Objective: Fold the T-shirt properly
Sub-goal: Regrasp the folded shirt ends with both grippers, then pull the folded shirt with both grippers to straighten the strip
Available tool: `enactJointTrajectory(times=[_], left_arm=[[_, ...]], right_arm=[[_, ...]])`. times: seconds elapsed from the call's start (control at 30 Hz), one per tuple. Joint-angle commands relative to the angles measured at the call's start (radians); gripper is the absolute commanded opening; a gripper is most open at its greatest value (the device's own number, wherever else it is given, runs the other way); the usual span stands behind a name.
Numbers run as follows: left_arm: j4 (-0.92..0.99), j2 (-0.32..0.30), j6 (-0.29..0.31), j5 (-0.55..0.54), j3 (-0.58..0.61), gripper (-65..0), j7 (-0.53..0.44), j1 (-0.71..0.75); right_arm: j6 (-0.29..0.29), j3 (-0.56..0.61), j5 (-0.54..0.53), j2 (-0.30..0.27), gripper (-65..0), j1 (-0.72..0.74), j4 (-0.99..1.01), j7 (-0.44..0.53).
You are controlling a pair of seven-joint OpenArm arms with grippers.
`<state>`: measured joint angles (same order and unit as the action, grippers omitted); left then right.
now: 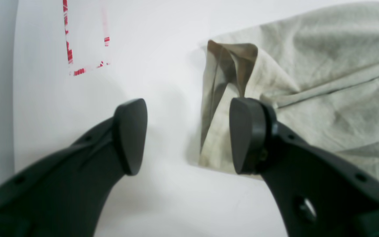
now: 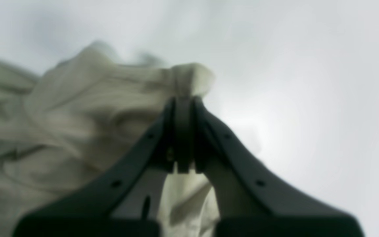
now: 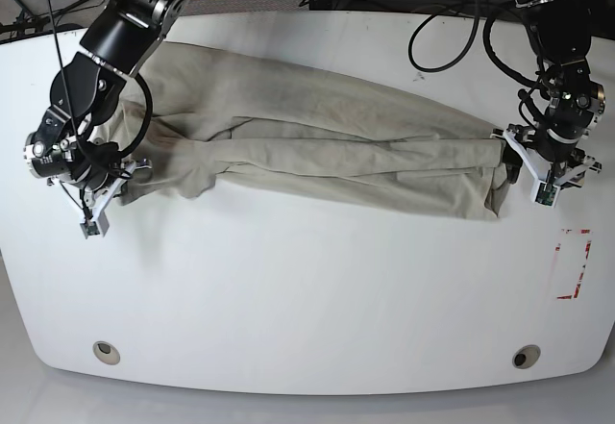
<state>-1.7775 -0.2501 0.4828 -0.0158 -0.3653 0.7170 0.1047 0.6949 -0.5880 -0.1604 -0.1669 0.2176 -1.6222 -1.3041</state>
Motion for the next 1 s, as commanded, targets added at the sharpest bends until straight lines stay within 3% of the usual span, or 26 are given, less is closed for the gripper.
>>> enactJointTrajectory(times=[0.0, 0.17, 0.33, 0.43, 0.6, 0.8, 0.97], left_arm=[[-0.020, -0.007, -0.003, 0.000, -0.004, -28.1, -0.015, -0.015], [-0.006, 0.074, -0.011, 0.007, -0.004, -28.1, -0.021, -0.087], [0.164, 0.139, -0.012, 0.009, 0.005, -28.1, -0.021, -0.182], [0.265, 0.139, -0.014, 0.009, 0.033, -28.1, -0.021, -0.227], [0.385, 0.136, -0.014, 0.009, 0.042, -28.1, -0.026, -0.247], [0.468, 0.074, -0.014, 0.009, 0.045, -28.1, -0.096, -0.236], [0.509, 0.027, -0.011, 0.006, 0.039, -28.1, -0.099, -0.222]], right_arm=[[0.003, 0.000, -0.012, -0.001, -65.0, -0.014, -0.103, -0.025], [0.003, 0.000, -0.014, 0.051, -65.0, -0.109, -0.229, -0.036], [0.003, 0.000, -0.014, 0.100, -65.0, -0.191, -0.306, -0.036], [0.003, 0.000, -0.015, 0.112, -65.0, -0.234, -0.339, -0.036], [0.003, -0.031, -0.129, 0.131, -65.0, -0.320, -0.352, -0.036], [0.003, -0.132, -0.310, 0.129, -65.0, -0.406, -0.350, -0.038], [0.003, -0.154, -0.428, 0.114, -65.0, -0.462, -0.347, -0.041]])
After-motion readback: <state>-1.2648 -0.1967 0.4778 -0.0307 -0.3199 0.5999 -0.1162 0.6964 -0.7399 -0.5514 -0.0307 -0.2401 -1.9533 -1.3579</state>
